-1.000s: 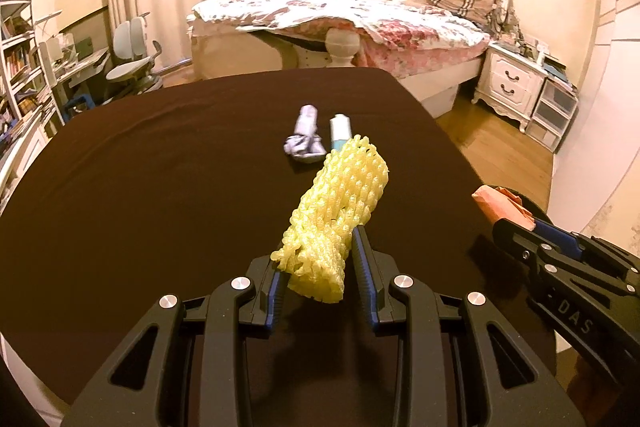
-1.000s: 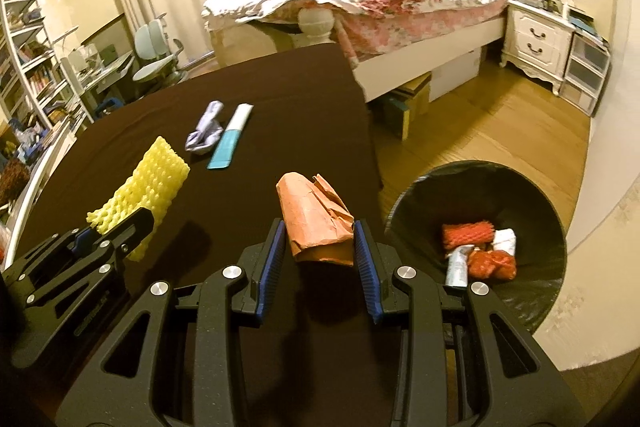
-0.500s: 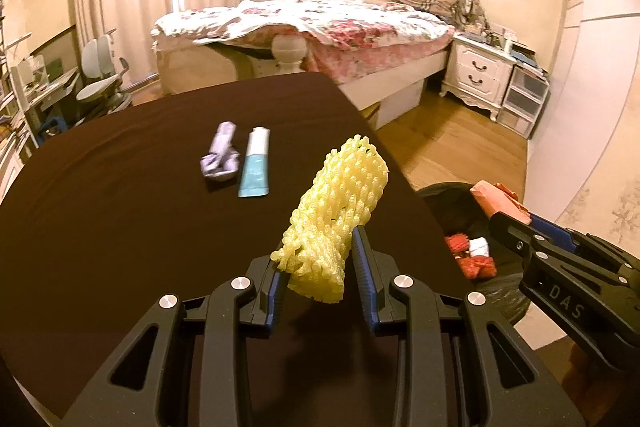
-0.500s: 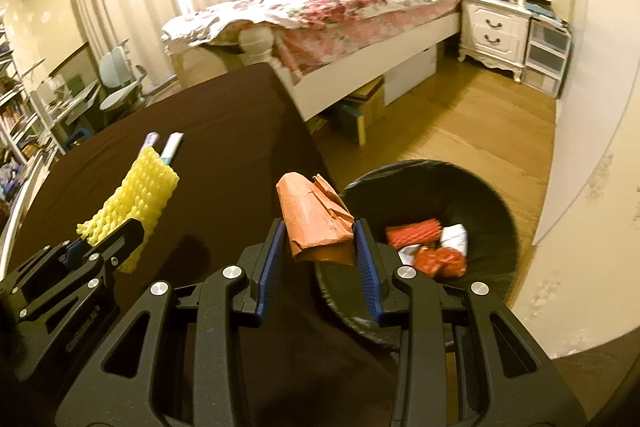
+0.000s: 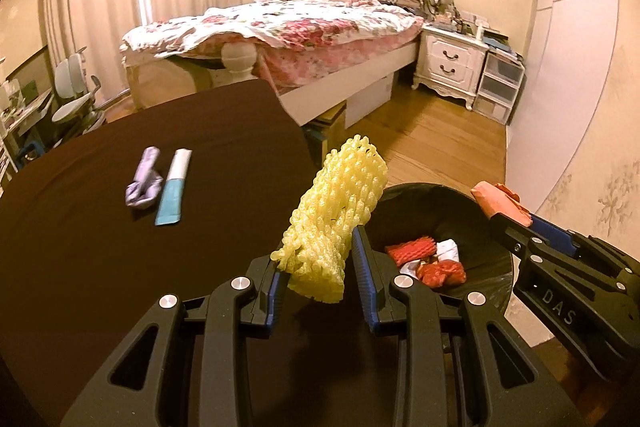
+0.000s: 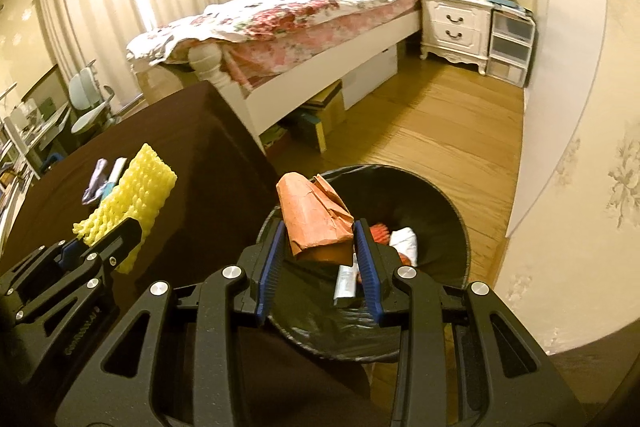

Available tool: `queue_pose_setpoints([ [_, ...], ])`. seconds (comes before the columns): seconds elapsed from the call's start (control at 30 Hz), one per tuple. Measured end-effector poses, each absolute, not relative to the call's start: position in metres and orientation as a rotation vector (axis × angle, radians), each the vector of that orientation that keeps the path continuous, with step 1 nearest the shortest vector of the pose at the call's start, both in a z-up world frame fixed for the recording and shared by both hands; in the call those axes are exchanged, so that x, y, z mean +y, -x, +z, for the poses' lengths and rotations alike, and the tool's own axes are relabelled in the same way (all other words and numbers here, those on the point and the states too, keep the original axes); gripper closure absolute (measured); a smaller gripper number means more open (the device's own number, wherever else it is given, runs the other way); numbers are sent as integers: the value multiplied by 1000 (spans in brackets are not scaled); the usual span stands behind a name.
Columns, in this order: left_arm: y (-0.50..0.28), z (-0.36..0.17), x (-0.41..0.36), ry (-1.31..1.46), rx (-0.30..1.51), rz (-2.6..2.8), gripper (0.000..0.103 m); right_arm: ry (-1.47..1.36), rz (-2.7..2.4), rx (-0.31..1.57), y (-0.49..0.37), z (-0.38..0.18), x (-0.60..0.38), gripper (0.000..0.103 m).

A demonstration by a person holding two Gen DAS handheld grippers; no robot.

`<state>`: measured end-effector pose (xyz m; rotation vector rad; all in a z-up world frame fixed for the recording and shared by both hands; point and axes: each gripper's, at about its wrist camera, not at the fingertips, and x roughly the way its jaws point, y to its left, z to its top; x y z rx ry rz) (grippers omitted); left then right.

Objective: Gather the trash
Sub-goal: 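Carry the foam net and orange paper over the bin and open both grippers, then move both tools back over the lavender cloth and teal tube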

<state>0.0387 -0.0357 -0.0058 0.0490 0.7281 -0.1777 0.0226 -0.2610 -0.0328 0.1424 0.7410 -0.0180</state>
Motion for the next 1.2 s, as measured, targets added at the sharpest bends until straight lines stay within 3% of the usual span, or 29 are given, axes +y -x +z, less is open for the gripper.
queue_pose_setpoints([
  [0.83,-64,-19,-99,-137,777,-245,71,-190,-117,749,-40,-46,-310,66],
  [0.87,-64,-20,-100,-142,778,-245,68,-194,-119,752,-40,-47,-313,66],
  [0.93,-65,-20,-102,-148,780,-244,62,-201,-128,749,-38,-48,-316,53],
  [1.0,-64,-18,-102,-141,772,-239,44,-206,-140,740,-36,-46,-320,53],
  [1.2,-65,-16,-100,-132,762,-231,31,-208,-157,732,-34,-45,-322,45],
])
